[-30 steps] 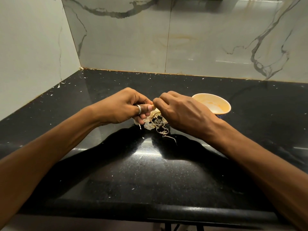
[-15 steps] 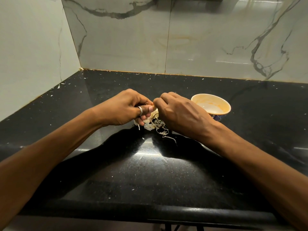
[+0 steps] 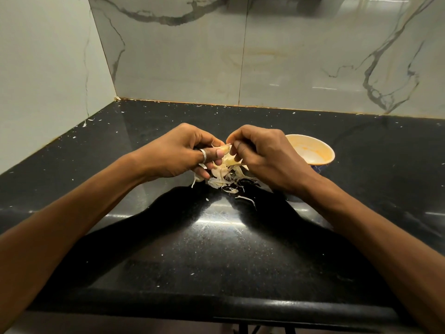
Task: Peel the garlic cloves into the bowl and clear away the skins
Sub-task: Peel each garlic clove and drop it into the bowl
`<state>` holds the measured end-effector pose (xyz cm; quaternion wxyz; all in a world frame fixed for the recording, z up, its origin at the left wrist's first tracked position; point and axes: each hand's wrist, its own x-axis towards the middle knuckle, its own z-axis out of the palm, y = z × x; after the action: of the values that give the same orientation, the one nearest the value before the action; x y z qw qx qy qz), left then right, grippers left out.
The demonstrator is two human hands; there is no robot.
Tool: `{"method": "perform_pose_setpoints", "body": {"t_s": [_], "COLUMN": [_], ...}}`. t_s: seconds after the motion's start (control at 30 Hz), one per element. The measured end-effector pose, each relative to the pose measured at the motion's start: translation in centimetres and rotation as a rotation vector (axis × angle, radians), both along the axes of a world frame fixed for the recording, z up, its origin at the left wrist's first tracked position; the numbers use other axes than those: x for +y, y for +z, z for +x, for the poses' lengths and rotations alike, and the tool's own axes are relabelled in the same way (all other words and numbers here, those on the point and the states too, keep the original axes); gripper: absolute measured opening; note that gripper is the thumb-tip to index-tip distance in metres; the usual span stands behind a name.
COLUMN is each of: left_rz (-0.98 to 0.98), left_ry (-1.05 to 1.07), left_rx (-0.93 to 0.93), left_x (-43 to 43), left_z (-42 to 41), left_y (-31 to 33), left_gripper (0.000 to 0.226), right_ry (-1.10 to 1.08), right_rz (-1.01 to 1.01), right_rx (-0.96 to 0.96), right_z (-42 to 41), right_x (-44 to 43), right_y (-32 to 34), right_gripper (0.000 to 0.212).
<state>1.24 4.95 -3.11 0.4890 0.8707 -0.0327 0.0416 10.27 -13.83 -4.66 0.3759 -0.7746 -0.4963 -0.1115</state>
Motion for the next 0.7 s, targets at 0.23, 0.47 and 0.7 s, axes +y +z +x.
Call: {"method": "perform_pose_setpoints", "body": {"t_s": [0.23,0.47,0.7], "left_rz": [0.015,-0.159,-0.328], "left_ry": [0.003,0.087,0.133], "left_rx": [0.005,-0.042,-0.046], "left_x": [-0.1,-0.3,-1.0], "left_z": [-0.3,-0.3,-0.4], "left_y": [0.3,0.4,0.4], "left_gripper": [0.021,0.023,0.023], "right_ry": [0.03,0.016,0.008], "right_rz": [0.002,0.015,0.02], "right_rx": [0.064,0.15,0.166], "right_z": [0.0,0.2,0.0], "right_x": [-0.1,0.0,0.0], "right_y": [0.4,0.6,0.6], "right_gripper": [0.01,0.01,0.01]}}
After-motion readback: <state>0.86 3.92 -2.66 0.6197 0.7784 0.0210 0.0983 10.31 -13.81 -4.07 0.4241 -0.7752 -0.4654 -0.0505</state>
